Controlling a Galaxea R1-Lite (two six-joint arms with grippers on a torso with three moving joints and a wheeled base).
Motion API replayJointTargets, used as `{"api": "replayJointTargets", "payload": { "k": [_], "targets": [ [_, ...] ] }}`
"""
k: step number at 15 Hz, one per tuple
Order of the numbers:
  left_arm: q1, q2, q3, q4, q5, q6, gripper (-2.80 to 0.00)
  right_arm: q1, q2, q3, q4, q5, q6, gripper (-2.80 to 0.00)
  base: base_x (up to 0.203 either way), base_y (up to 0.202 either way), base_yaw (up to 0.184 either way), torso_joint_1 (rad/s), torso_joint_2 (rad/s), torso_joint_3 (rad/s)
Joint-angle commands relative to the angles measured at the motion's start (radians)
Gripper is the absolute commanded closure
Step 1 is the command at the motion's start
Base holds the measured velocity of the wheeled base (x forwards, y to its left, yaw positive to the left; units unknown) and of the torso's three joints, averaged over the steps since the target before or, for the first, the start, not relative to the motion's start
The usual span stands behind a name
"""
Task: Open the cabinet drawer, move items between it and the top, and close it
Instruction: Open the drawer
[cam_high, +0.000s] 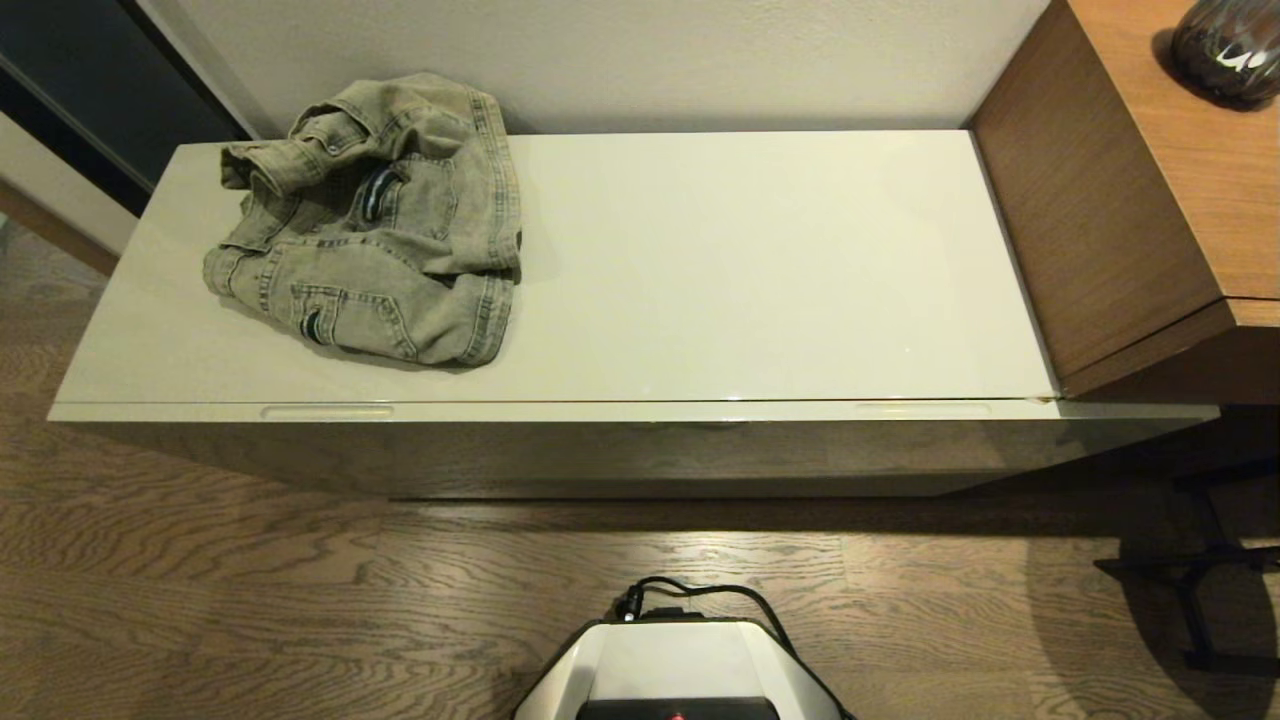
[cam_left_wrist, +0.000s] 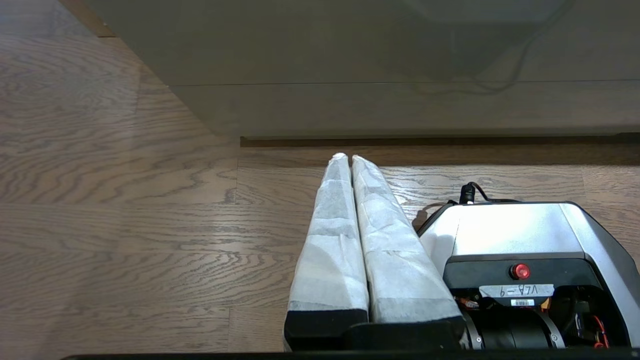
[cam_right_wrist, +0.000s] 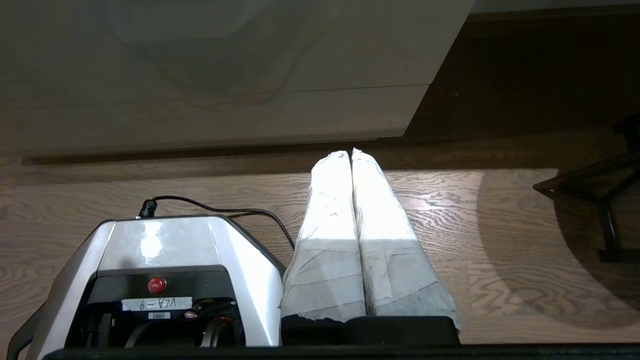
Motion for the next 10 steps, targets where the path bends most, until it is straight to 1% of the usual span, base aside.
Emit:
{"api": "replayJointTargets", "payload": {
  "k": [1, 9, 10],
  "targets": [
    [0.000, 0.001, 0.000, 0.000, 0.000, 0.000, 0.00, 0.000, 0.002, 0.000, 0.000, 0.000, 0.000, 0.00, 0.000, 0.000, 0.000, 0.000, 0.00, 0.000],
    [0.000, 0.000, 0.000, 0.000, 0.000, 0.001, 0.00, 0.000, 0.002, 0.000, 0.000, 0.000, 0.000, 0.00, 0.000, 0.000, 0.000, 0.000, 0.00, 0.000],
    [0.000, 0.001, -0.001, 0.004, 0.000, 0.011, 0.00, 0.000, 0.002, 0.000, 0.000, 0.000, 0.000, 0.00, 0.000, 0.000, 0.000, 0.000, 0.00, 0.000]
  ]
}}
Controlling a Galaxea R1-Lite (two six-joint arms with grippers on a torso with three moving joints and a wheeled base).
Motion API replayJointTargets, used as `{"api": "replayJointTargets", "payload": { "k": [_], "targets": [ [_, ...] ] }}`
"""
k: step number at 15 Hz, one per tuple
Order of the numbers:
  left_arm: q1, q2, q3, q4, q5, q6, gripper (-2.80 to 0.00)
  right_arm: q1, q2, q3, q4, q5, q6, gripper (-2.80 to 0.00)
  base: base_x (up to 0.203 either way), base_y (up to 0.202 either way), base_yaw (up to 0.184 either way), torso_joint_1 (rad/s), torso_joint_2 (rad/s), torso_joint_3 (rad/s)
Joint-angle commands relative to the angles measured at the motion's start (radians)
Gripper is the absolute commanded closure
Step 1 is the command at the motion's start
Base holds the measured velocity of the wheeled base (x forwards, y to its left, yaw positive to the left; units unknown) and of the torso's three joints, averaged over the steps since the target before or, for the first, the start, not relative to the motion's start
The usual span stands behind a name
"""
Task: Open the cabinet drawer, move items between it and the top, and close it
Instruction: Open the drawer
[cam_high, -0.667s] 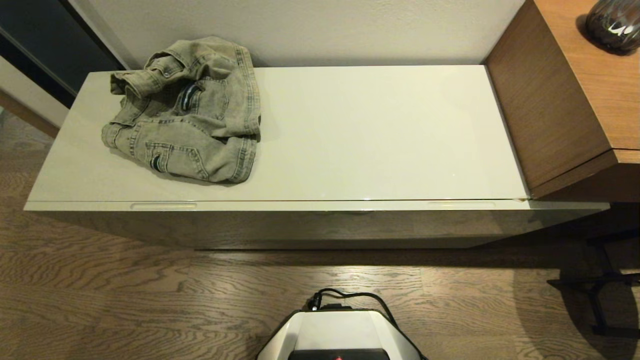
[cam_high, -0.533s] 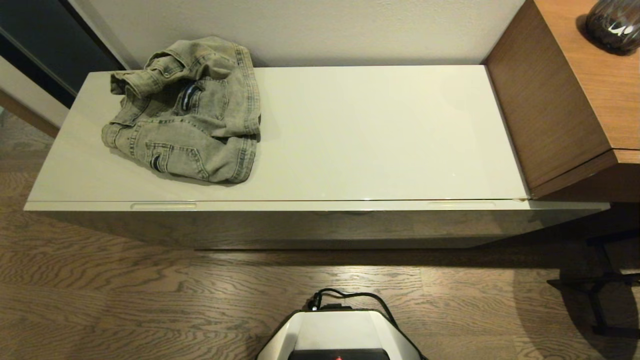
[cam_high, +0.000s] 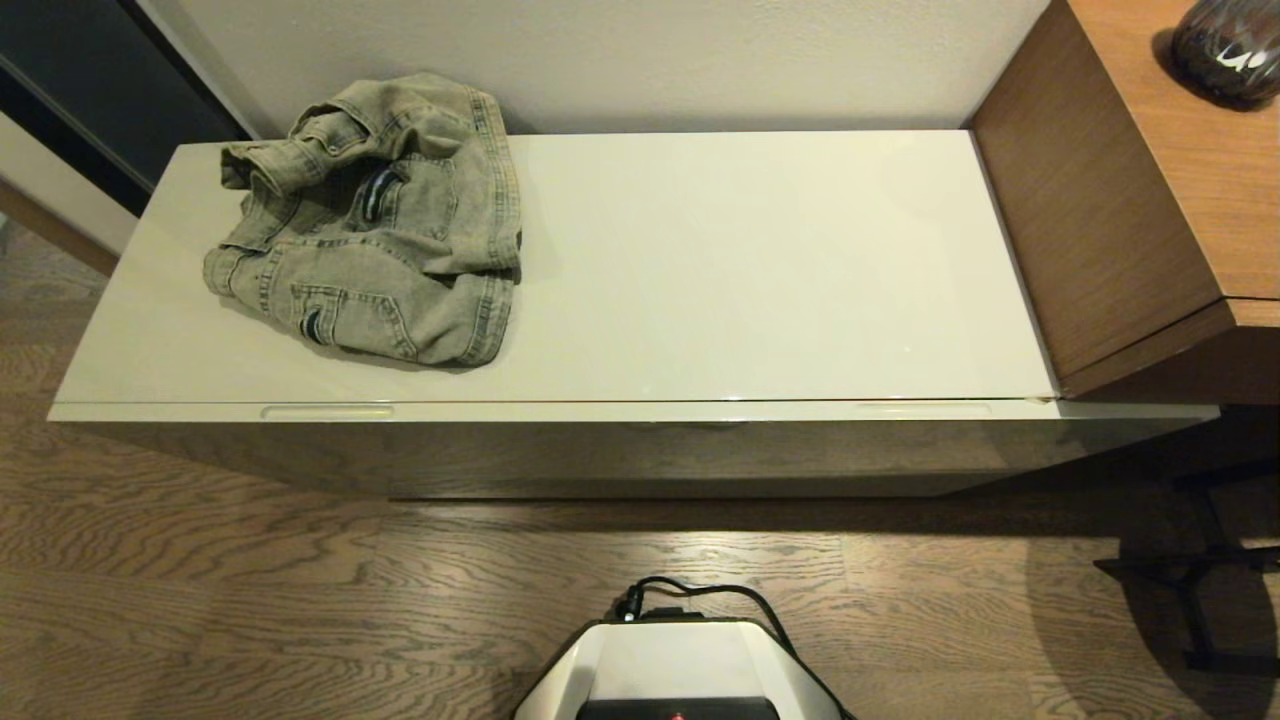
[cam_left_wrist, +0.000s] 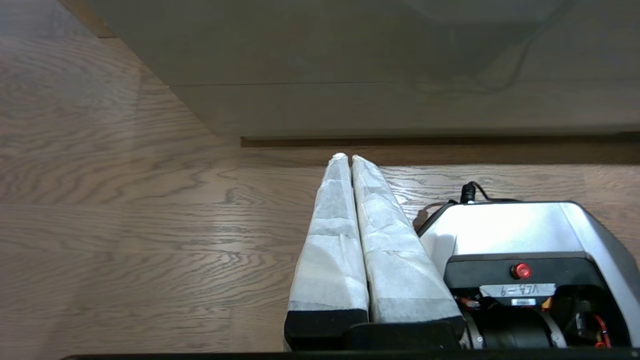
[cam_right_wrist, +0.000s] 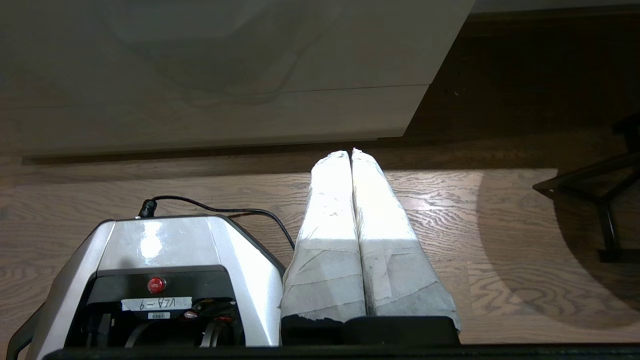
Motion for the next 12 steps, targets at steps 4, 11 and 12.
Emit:
{"api": "replayJointTargets", "payload": {
  "k": [4, 11, 12],
  "targets": [
    [0.000, 0.000, -0.006, 0.021, -0.011, 0.087, 0.00, 0.000, 0.002, 0.000, 0.000, 0.000, 0.001, 0.00, 0.000, 0.000, 0.000, 0.000, 0.00, 0.000],
    [0.000, 0.005, -0.030, 0.060, -0.007, 0.090, 0.00, 0.000, 0.002, 0.000, 0.000, 0.000, 0.001, 0.00, 0.000, 0.000, 0.000, 0.000, 0.00, 0.000],
    [0.000, 0.022, -0.079, 0.085, -0.006, 0.089, 0.00, 0.000, 0.002, 0.000, 0.000, 0.000, 0.001, 0.00, 0.000, 0.000, 0.000, 0.000, 0.00, 0.000]
  ]
}}
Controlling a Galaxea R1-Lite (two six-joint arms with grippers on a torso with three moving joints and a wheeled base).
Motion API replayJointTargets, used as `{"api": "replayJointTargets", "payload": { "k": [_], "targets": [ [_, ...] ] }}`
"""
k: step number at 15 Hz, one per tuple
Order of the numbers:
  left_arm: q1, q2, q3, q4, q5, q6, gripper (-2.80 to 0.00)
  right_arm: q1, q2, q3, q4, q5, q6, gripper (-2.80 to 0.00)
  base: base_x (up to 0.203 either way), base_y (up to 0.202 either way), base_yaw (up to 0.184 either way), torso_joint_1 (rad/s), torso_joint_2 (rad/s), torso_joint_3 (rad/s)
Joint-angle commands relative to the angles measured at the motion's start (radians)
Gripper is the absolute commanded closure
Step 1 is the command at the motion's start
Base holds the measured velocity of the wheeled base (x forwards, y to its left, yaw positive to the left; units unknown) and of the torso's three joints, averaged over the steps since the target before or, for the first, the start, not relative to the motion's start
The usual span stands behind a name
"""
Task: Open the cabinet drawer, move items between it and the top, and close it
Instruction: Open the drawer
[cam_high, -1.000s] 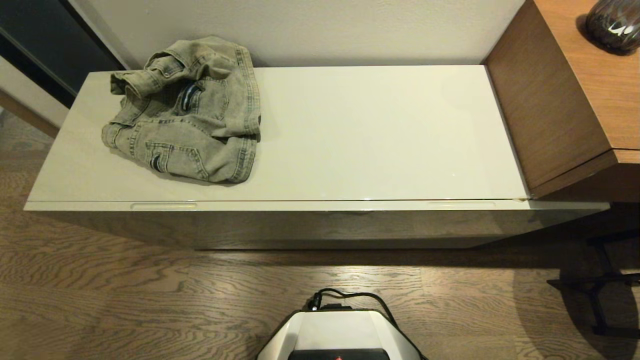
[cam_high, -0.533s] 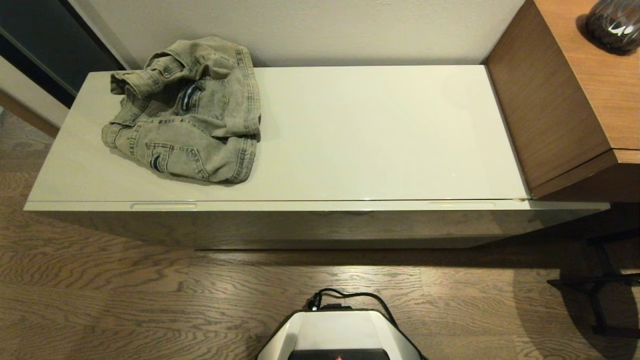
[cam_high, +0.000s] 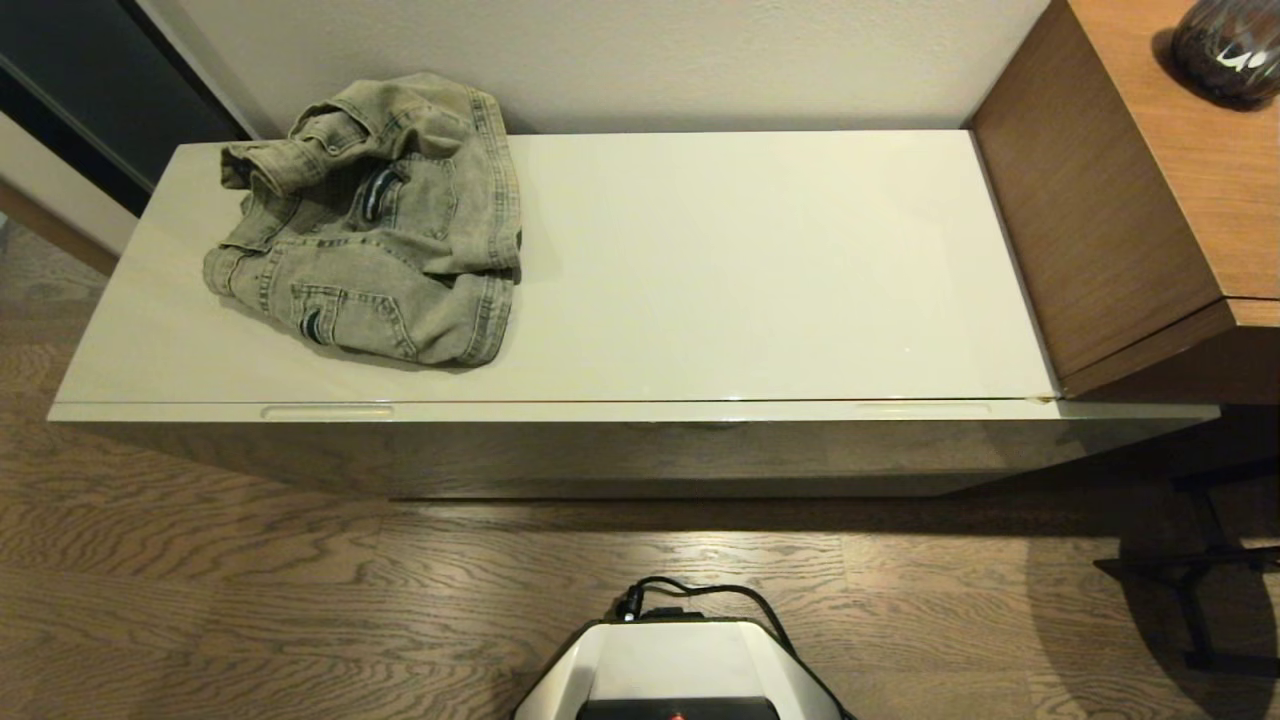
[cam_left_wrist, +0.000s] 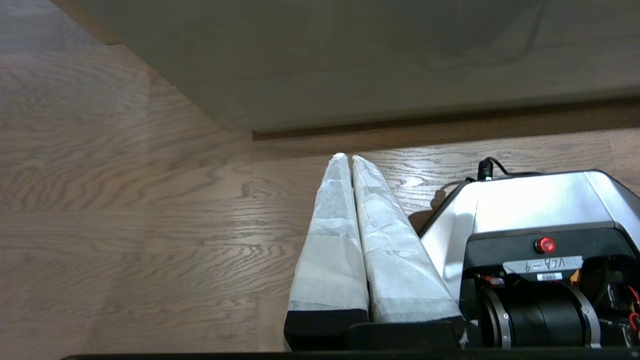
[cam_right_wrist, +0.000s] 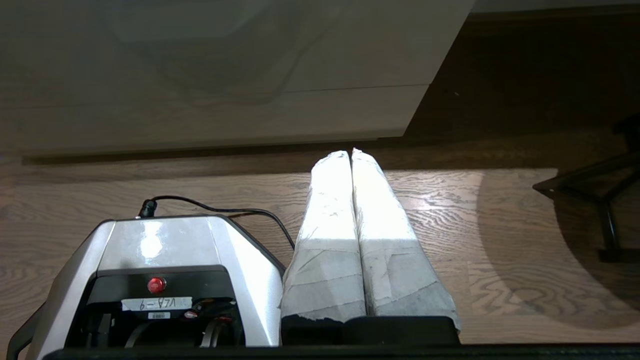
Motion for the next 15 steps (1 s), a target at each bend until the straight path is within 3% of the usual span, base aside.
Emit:
{"api": "replayJointTargets", "payload": {
  "k": [1, 5, 7, 11, 13, 15],
  "targets": [
    [-0.001, 0.055, -0.103, 0.043, 0.002, -0.008, 0.00, 0.000, 0.002, 0.000, -0.001, 0.000, 0.000, 0.00, 0.000, 0.000, 0.000, 0.000, 0.00, 0.000],
    [0.005, 0.424, -0.498, 0.143, 0.001, -0.125, 0.00, 0.000, 0.002, 0.000, -0.001, 0.000, 0.000, 0.00, 0.000, 0.000, 0.000, 0.000, 0.00, 0.000],
    [0.006, 0.571, -0.597, 0.197, -0.004, -0.163, 0.00, 0.000, 0.002, 0.000, -0.001, 0.000, 0.000, 0.00, 0.000, 0.000, 0.000, 0.000, 0.00, 0.000],
    [0.006, 0.798, -0.600, 0.174, -0.008, -0.318, 0.00, 0.000, 0.002, 0.000, -0.001, 0.000, 0.000, 0.00, 0.000, 0.000, 0.000, 0.000, 0.00, 0.000],
    [0.003, 0.873, -0.543, 0.021, -0.012, -0.379, 0.00, 0.000, 0.002, 0.000, -0.001, 0.000, 0.000, 0.00, 0.000, 0.000, 0.000, 0.000, 0.00, 0.000],
    [-0.001, 0.939, -0.476, -0.134, -0.027, -0.400, 0.00, 0.000, 0.002, 0.000, -0.001, 0.000, 0.000, 0.00, 0.000, 0.000, 0.000, 0.000, 0.00, 0.000]
  ]
}}
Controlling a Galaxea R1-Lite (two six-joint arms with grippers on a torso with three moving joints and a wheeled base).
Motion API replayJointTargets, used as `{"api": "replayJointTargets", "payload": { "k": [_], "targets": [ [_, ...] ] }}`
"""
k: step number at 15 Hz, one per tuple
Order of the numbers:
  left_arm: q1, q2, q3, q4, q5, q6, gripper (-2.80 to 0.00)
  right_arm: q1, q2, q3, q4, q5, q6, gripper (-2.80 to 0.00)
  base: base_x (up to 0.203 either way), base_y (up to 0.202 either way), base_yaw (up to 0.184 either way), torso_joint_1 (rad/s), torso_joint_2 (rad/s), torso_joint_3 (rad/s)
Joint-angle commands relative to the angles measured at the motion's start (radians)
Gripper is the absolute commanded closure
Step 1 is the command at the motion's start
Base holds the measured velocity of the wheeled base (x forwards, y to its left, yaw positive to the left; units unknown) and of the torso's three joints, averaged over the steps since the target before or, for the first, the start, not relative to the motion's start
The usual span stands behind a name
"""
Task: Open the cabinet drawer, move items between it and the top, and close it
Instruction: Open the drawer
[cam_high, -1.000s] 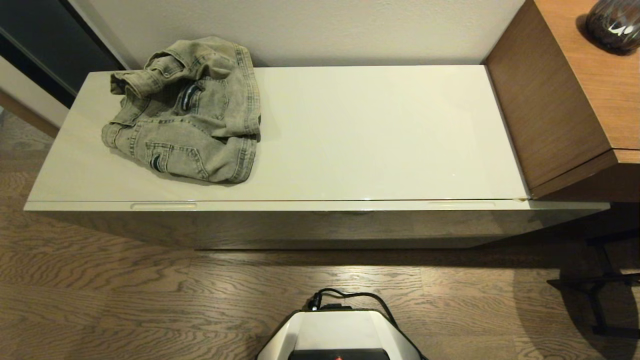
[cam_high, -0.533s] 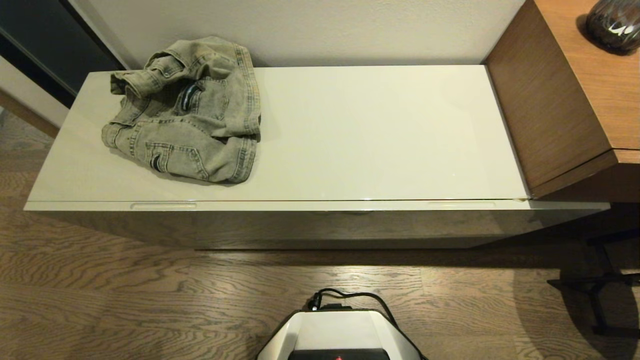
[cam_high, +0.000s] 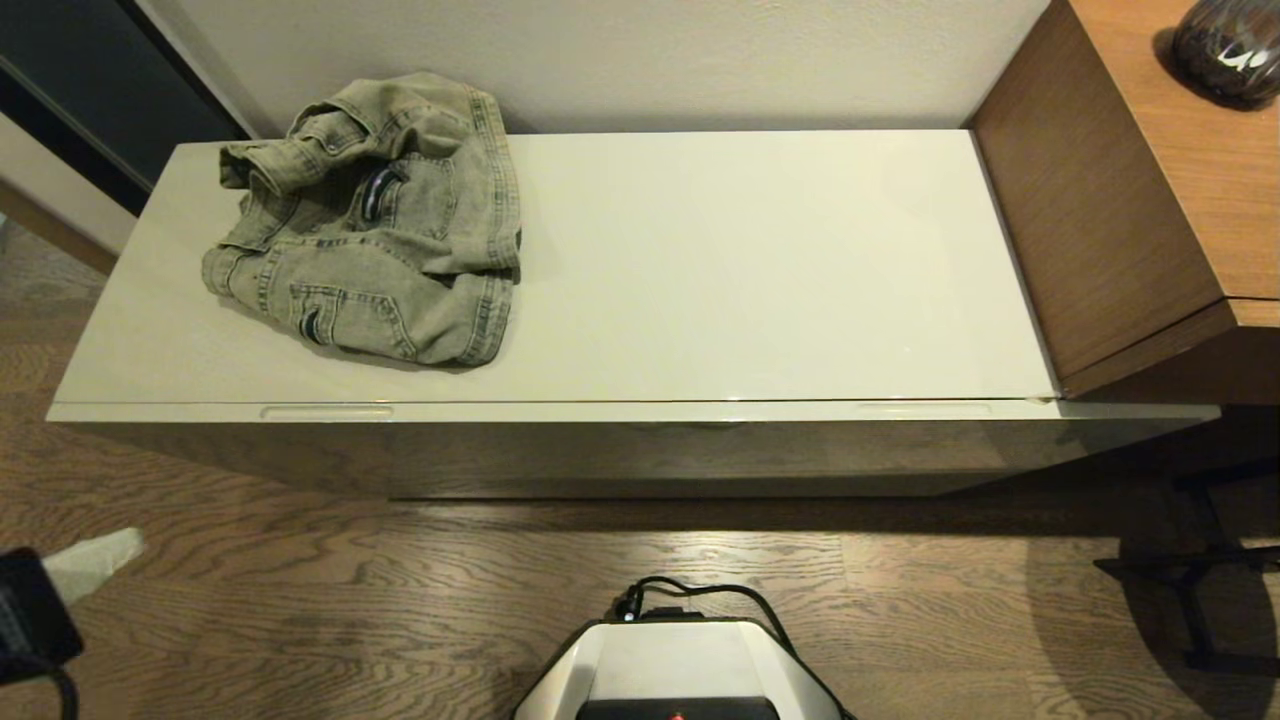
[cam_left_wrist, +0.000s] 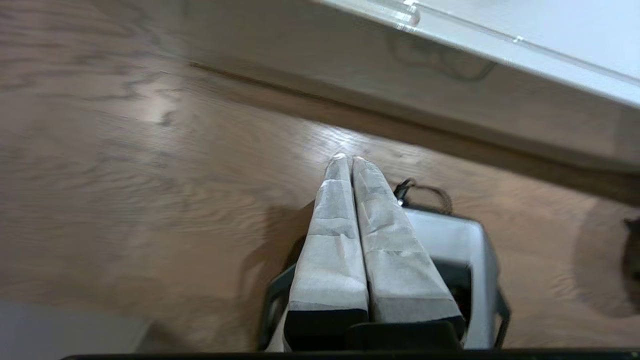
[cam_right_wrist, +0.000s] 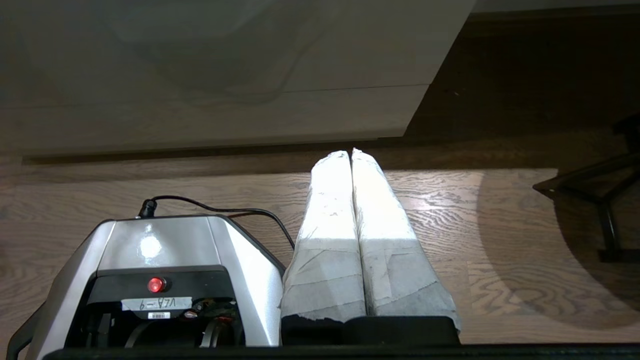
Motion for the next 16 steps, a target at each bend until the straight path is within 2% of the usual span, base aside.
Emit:
{"api": "replayJointTargets", "payload": {
  "k": [1, 2, 5, 6, 13, 16],
  "targets": [
    [-0.003, 0.123, 0.063, -0.144, -0.015, -0.025, 0.00, 0.000, 0.002, 0.000, -0.001, 0.000, 0.001, 0.00, 0.000, 0.000, 0.000, 0.000, 0.00, 0.000],
    [-0.003, 0.130, 0.062, -0.156, -0.018, -0.038, 0.00, 0.000, 0.002, 0.000, -0.001, 0.000, 0.001, 0.00, 0.000, 0.000, 0.000, 0.000, 0.00, 0.000],
    [-0.003, 0.217, -0.005, -0.222, -0.023, -0.147, 0.00, 0.000, 0.002, 0.000, -0.001, 0.000, 0.001, 0.00, 0.000, 0.000, 0.000, 0.000, 0.00, 0.000],
    [-0.003, 0.227, -0.019, -0.228, -0.023, -0.159, 0.00, 0.000, 0.002, 0.000, -0.001, 0.000, 0.001, 0.00, 0.000, 0.000, 0.000, 0.000, 0.00, 0.000],
    [-0.004, 0.350, -0.060, -0.235, -0.042, -0.173, 0.00, 0.000, 0.002, 0.000, -0.001, 0.000, 0.001, 0.00, 0.000, 0.000, 0.000, 0.000, 0.00, 0.000],
    [-0.004, 0.419, -0.026, -0.380, -0.041, -0.169, 0.00, 0.000, 0.002, 0.000, -0.001, 0.000, 0.001, 0.00, 0.000, 0.000, 0.000, 0.000, 0.00, 0.000]
  ]
}}
